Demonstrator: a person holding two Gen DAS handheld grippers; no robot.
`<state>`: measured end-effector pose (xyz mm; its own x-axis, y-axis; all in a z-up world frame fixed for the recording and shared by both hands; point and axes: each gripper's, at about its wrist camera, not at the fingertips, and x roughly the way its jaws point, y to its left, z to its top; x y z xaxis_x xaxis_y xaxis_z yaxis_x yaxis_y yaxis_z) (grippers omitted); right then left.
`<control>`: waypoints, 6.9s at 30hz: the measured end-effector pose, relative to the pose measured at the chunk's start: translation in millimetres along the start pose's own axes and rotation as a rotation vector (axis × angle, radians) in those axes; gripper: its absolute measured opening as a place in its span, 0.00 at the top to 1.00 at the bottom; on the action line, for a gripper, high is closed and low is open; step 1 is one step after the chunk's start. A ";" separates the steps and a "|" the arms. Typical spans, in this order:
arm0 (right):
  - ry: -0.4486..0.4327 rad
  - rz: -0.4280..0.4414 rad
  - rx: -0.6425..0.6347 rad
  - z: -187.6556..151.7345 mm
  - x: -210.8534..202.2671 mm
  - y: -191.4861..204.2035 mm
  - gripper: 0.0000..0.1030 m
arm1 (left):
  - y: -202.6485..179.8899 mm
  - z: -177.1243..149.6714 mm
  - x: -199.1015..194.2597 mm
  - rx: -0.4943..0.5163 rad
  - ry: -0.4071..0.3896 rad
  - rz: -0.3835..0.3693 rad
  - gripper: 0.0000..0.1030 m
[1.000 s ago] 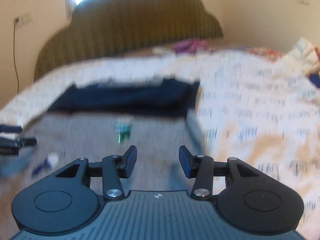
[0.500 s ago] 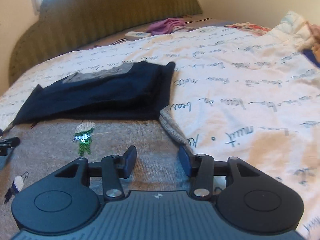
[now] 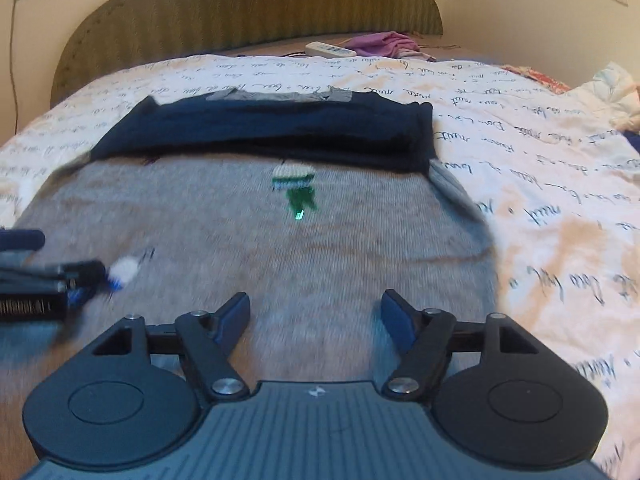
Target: Fold small clothes
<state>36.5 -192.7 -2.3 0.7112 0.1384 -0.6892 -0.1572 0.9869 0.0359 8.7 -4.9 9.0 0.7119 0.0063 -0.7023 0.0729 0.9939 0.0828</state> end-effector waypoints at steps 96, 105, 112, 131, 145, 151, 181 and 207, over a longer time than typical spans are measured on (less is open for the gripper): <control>-0.030 0.661 0.665 -159.8 -134.5 -151.1 0.95 | 167.2 -108.9 -128.2 -0.428 0.118 -0.575 0.96; -0.171 0.795 0.764 -116.8 -131.0 -171.9 0.95 | 194.1 -47.3 -126.8 -0.548 -0.002 -0.640 0.96; -0.268 0.837 0.799 -40.5 -73.1 -189.2 0.95 | 211.2 28.8 -65.2 -0.710 -0.058 -0.640 0.96; 0.041 0.798 0.780 44.9 64.2 -195.0 0.73 | 197.1 95.5 39.5 -0.663 0.025 -0.592 0.96; 0.275 0.766 0.830 40.9 92.5 -154.6 0.52 | 195.1 87.1 23.1 -0.608 0.011 -0.598 0.96; 0.245 0.740 0.856 44.4 84.0 -148.0 0.39 | 195.3 84.4 24.9 -0.615 0.009 -0.602 0.94; -0.113 0.620 1.033 146.9 174.2 -232.0 0.92 | 160.5 226.7 159.2 -0.433 -0.045 -0.299 0.85; 0.010 0.524 0.808 -2.9 31.9 -182.2 0.31 | 165.0 28.0 48.2 -0.796 -0.050 -0.482 0.14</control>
<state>85.8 -368.3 -33.0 0.6787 0.5804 -0.4500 0.0687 0.5599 0.8257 74.6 156.3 8.6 0.7597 -0.4134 -0.5019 -0.1187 0.6707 -0.7322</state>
